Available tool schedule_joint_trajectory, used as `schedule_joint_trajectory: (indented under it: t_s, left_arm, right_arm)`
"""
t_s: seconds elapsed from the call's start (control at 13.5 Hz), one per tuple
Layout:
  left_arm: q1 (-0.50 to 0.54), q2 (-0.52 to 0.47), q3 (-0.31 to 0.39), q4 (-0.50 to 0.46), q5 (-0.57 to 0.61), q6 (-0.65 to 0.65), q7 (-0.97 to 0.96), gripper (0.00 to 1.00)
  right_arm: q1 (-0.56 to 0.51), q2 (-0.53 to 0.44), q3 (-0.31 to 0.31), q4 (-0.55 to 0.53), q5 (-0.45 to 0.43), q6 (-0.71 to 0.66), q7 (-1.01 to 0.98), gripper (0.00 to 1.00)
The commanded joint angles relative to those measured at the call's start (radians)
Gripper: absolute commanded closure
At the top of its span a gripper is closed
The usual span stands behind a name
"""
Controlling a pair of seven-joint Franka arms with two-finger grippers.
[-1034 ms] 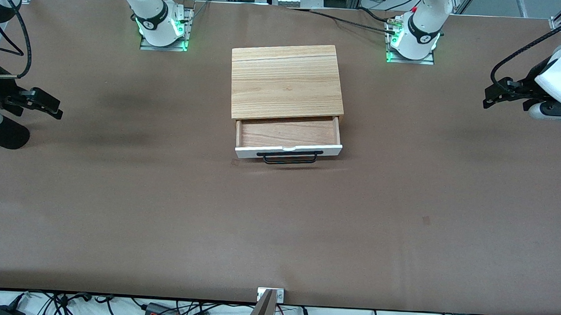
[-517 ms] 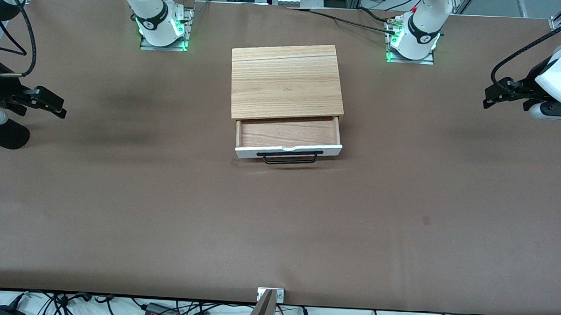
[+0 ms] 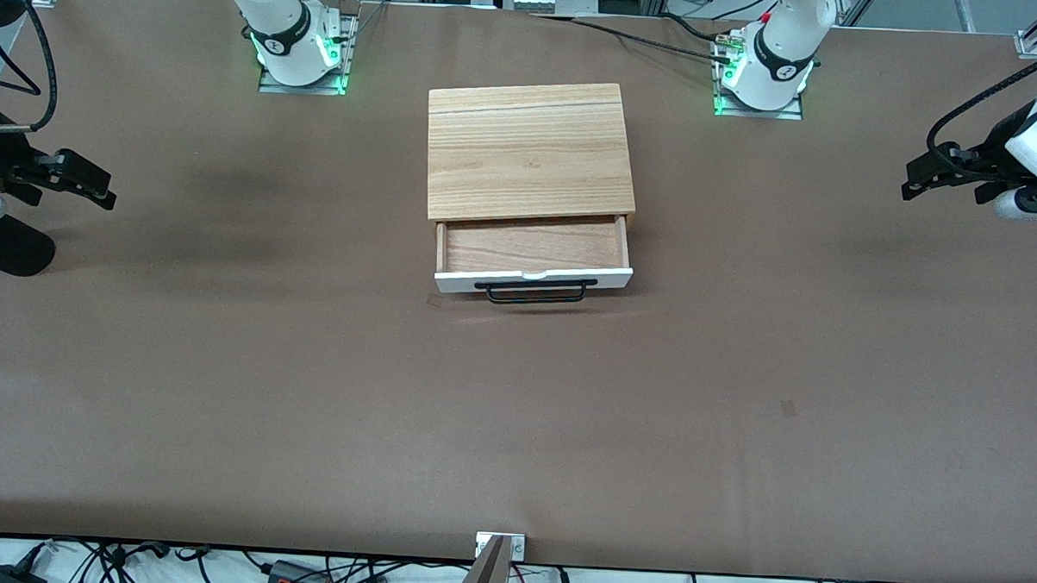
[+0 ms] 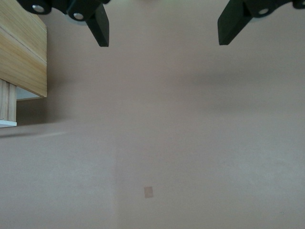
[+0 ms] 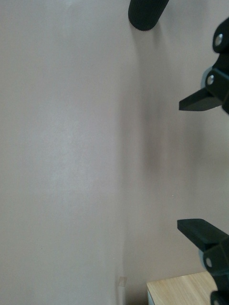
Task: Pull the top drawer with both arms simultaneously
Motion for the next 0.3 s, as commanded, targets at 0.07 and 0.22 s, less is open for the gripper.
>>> schedule_joint_trajectory:
  t_s: [0.07, 0.22]
  left_arm:
    - [-0.015, 0.016, 0.013, 0.023, -0.008, -0.015, 0.010, 0.00]
    - [-0.016, 0.014, 0.011, 0.023, -0.008, -0.015, 0.005, 0.00]
  right_arm:
    - [-0.006, -0.021, 0.008, -0.014, -0.009, -0.004, -0.019, 0.00]
    - [-0.003, -0.024, 0.008, -0.016, -0.012, -0.004, -0.019, 0.00]
